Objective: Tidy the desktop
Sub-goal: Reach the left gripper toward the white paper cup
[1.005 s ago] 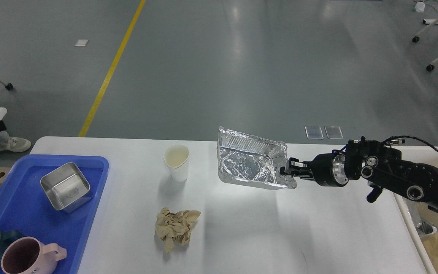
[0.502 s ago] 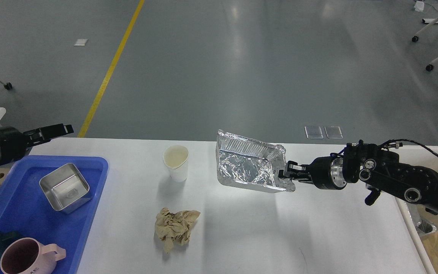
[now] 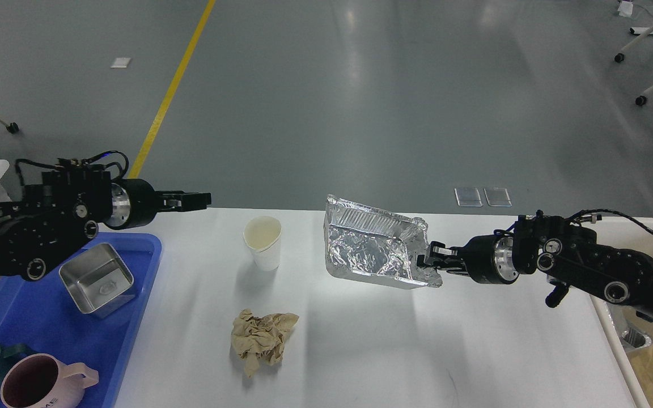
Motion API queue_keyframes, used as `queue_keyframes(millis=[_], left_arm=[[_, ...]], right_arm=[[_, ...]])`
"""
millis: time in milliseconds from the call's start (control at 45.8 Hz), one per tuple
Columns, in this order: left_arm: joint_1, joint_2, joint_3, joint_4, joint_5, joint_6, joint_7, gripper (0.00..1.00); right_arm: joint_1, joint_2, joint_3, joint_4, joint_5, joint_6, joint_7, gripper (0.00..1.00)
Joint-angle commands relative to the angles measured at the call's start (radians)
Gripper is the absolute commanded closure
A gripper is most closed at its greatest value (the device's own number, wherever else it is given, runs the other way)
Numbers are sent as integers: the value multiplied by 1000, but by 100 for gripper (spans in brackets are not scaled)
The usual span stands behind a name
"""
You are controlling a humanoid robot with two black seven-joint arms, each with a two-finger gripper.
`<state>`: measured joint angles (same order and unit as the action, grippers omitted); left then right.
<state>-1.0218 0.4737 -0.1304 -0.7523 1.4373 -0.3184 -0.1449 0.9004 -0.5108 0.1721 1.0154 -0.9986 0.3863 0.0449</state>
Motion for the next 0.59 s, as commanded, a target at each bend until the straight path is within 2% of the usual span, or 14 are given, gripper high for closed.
queue_keyframes(millis=[0, 350, 481, 568], left_arm=[[-35, -79, 118, 25, 0, 42, 47, 8], [-77, -197, 255, 87, 0, 73, 51, 10], [-75, -227, 291, 119, -9, 79, 54, 16], [-67, -228, 293, 126, -14, 79, 56, 24]], right_arm=[[0, 0, -2, 0, 0, 0, 1, 100], [0, 5, -5, -1, 0, 0, 1, 100], [0, 3, -5, -3, 0, 0, 1, 100], [-1, 0, -5, -3, 0, 2, 1, 100]])
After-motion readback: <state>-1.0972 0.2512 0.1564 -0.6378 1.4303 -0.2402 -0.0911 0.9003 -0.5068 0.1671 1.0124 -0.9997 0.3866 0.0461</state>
